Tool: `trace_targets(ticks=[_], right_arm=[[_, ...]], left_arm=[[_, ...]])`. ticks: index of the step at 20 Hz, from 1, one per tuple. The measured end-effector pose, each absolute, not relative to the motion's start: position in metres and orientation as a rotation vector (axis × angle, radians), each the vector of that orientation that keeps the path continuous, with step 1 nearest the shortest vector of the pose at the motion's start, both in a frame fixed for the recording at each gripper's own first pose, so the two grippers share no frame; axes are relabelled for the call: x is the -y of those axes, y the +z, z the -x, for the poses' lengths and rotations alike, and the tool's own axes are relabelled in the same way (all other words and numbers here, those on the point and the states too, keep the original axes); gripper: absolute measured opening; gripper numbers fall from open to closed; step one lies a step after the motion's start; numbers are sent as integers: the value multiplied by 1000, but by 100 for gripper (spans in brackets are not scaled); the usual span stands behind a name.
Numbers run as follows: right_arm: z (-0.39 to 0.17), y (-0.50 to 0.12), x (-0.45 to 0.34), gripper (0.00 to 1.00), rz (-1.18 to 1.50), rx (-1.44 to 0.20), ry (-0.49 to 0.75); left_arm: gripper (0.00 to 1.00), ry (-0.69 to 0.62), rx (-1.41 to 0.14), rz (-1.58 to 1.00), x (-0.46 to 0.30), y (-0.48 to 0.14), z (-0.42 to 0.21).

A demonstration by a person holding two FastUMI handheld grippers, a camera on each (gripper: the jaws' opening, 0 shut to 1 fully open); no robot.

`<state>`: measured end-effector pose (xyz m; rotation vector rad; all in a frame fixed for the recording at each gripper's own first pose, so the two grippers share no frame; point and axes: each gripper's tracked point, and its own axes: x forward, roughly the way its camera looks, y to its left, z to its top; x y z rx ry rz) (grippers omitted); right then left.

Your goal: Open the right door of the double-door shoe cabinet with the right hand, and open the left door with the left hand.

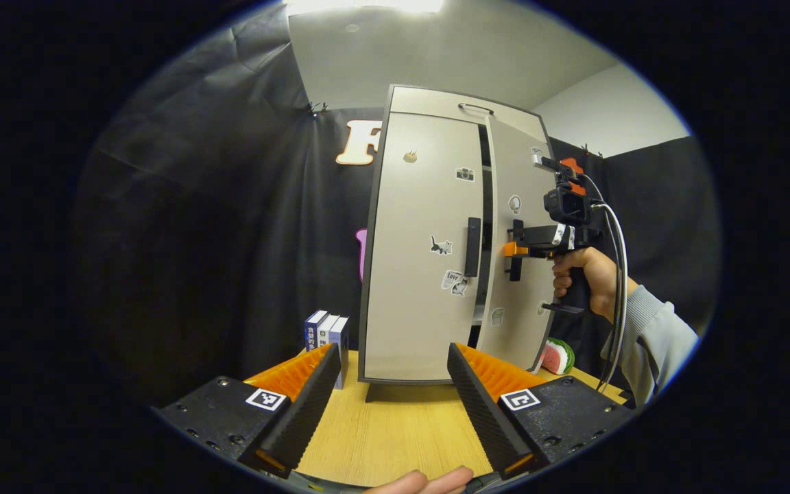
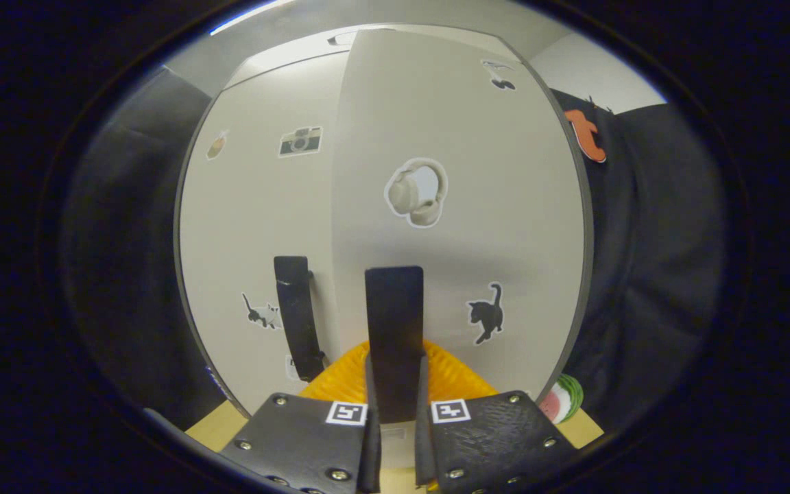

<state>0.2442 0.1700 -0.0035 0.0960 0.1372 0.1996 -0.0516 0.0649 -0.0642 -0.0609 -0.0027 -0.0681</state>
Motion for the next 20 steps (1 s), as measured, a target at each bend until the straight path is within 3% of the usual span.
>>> trace_targets(ticks=[9, 20], right_arm=[[-209, -3, -145, 20, -114, -144, 254], [-178, -1, -110, 19, -121, -153, 299]], left_arm=[[98, -103, 18, 42, -41, -60, 75], [98, -72, -20, 28, -33, -79, 55]])
